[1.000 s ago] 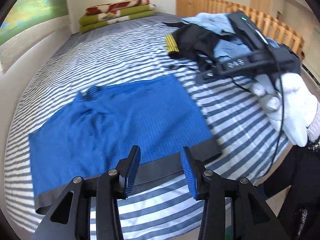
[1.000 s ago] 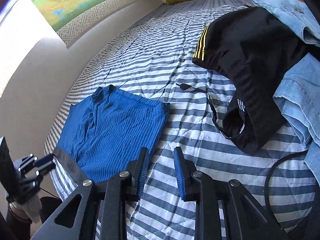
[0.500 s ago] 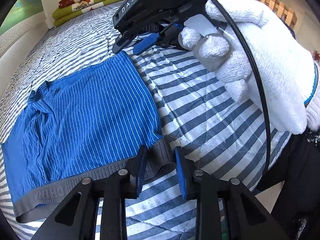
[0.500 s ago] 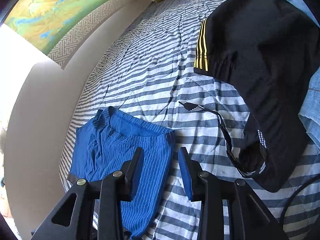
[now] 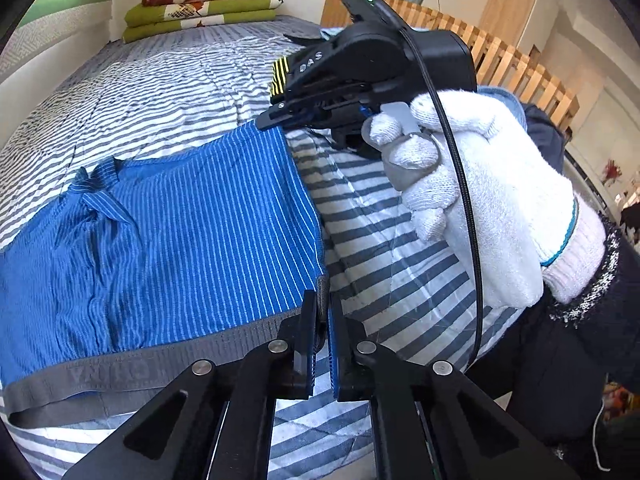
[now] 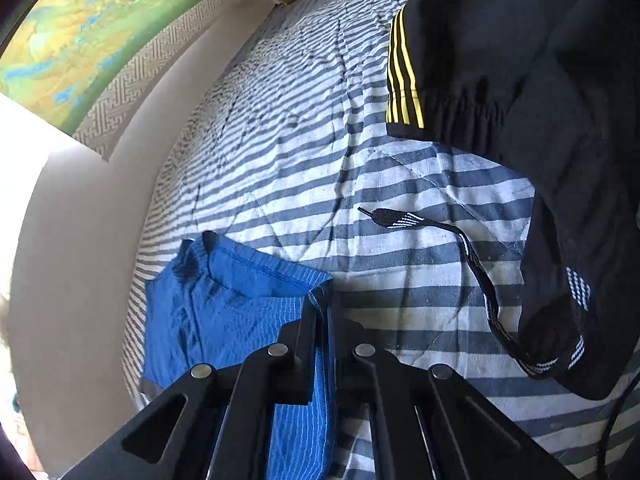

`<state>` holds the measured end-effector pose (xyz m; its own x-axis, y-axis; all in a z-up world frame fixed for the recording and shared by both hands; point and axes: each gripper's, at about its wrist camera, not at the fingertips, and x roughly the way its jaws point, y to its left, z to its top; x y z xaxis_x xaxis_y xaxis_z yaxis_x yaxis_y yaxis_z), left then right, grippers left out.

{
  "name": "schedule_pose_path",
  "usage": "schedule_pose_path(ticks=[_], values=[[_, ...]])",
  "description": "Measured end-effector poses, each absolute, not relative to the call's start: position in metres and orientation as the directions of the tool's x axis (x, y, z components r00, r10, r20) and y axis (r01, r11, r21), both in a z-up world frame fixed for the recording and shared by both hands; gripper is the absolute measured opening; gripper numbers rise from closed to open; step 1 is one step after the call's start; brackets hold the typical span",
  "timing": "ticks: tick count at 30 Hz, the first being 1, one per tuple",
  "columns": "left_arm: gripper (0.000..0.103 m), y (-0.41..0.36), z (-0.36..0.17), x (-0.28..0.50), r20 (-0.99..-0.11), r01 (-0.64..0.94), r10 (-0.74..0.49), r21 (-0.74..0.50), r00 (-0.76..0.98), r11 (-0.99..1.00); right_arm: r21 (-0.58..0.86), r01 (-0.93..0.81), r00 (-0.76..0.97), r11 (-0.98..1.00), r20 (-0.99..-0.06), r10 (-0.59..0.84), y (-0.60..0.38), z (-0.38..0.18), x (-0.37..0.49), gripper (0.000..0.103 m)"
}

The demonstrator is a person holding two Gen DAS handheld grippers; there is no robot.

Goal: Fold small clothes

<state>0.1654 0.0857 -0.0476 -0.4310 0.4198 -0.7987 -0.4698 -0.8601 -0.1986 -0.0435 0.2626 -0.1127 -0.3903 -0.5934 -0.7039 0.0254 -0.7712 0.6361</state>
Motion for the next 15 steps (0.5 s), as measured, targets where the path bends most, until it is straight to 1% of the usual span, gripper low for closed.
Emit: schedule_pose_path(ticks=[3,7,10,15], values=[[0.004,0.056,-0.029,0.171,-0.77,-0.442,0.433,-0.22,-0.469,-0.87,0.656,0.044,-0.426,-0.754,-0.67,-0.608,0.258,-0.09,-0.043,0.004],[0.004,-0.002,-0.01,0.179,-0.732,-0.357,0.406,-0.235,-0.547,-0.904,0.654,0.069,-0.425,-0.754,-0.664,-0.615,0.228,-0.066,-0.052,0.004],[0.003,-0.053,-0.008,0.184,-0.732,-0.27,0.362,-0.248,-0.578,-0.93,0.621,0.132,-0.411,-0.773,-0.675,-0.612,0.184,-0.044,-0.063,0.004],[0.003,-0.145,-0.022,0.203,-0.742,-0.095,0.294,-0.3,-0.602,-0.949,0.563,0.27,-0.369,-0.781,-0.689,-0.624,0.079,-0.012,-0.077,0.004]])
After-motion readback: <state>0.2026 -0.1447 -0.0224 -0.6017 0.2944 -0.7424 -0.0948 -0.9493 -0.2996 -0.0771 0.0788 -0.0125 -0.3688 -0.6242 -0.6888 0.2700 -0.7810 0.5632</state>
